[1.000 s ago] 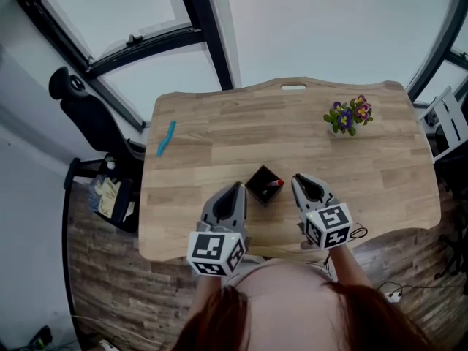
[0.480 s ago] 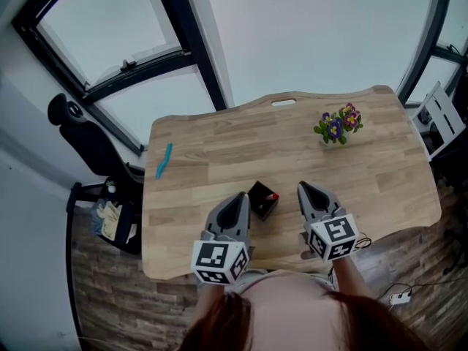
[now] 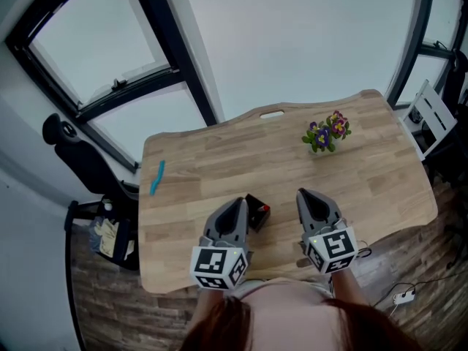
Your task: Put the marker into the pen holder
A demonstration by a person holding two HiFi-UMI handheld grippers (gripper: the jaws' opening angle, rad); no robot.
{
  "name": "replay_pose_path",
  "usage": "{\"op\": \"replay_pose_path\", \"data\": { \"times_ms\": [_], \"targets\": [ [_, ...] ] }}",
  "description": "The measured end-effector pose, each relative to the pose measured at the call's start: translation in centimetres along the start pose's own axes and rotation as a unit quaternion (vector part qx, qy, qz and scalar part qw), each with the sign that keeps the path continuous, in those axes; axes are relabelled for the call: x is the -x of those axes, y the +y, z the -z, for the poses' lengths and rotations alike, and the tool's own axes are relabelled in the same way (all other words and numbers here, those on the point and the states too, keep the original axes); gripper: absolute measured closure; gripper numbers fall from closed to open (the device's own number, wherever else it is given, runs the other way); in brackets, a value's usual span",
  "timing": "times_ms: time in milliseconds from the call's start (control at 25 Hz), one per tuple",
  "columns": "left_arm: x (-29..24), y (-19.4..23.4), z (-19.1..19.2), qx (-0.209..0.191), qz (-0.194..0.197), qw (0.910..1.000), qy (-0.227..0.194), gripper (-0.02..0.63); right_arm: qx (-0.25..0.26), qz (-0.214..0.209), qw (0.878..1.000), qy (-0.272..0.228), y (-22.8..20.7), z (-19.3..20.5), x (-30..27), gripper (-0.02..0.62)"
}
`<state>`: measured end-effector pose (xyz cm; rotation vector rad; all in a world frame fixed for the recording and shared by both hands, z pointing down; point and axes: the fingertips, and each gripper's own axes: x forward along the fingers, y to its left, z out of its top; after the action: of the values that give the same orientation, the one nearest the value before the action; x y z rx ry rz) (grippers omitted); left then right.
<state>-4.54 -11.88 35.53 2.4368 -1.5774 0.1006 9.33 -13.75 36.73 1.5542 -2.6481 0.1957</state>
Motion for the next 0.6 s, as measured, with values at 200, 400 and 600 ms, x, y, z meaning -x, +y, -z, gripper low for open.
{"op": "replay_pose_path", "data": {
  "times_ms": [200,400,600],
  "targets": [
    [-0.3,-0.5,-0.7,-0.002,0.006,1.0000,-0.007,0.604,-0.010,0.012,1.000,-0.010,-0.3,-1.0,0.7,0.595],
    [-0.7,-0.9,-0.8,-0.001,0.012,0.9999,-0.007,0.604,-0.015,0.008,1.000,-0.015,-0.1,-1.5,0.9,0.595],
    [-1.2,-1.1,-0.8,0.003,0.015,0.9999,-0.005,0.604,-0.009,0.019,1.000,-0.011,-0.9,-1.5,0.7,0.595]
  ]
}}
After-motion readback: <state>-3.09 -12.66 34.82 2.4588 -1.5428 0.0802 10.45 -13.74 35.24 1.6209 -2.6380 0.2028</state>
